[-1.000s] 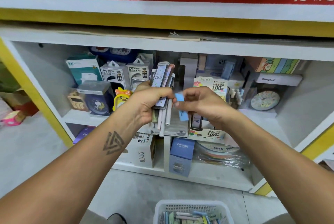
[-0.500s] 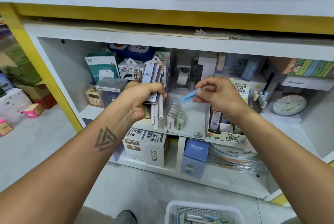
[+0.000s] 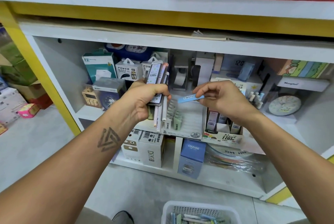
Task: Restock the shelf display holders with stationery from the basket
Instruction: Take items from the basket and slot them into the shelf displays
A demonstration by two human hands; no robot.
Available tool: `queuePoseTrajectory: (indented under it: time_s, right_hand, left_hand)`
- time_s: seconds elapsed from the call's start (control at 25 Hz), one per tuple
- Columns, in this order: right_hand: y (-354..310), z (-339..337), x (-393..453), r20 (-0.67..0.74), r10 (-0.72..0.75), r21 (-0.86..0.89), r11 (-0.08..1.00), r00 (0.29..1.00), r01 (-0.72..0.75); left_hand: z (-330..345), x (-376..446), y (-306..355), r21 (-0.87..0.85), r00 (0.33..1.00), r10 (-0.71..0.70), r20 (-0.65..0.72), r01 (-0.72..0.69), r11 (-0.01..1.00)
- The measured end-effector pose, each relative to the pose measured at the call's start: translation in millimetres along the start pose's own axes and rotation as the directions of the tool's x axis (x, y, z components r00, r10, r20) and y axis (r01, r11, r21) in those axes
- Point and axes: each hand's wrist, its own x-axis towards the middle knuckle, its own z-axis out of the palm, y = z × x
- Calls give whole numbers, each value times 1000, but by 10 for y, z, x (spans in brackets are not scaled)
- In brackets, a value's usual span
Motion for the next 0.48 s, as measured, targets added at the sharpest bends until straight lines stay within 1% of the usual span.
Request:
queuePoseTrajectory:
  time_s: [0.08, 0.16, 0.24, 0.32, 0.48]
  right_hand:
    - [0, -41, -8, -14, 10, -17, 1000, 1000, -10]
    - [22, -65, -10, -42, 61, -26, 998, 997, -62]
    - [65, -41, -10, -55, 114, -118, 986, 992, -120]
    - [114, 9, -19, -35, 127, -238, 962, 991, -132]
    - [133, 79, -6, -43, 124, -278, 952, 991, -131]
  left_hand:
    - [29, -5, -6, 12, 1000, 2, -3, -2, 1000]
    - [54, -4, -19, 28, 1000, -4, 0, 4, 1000]
    - [62, 7, -38, 55, 1000, -6, 9, 6, 998]
    - [57, 20, -67, 87, 1000, -14, 22, 12, 996]
    - [10, 7, -111, 109, 998, -45, 38, 40, 993]
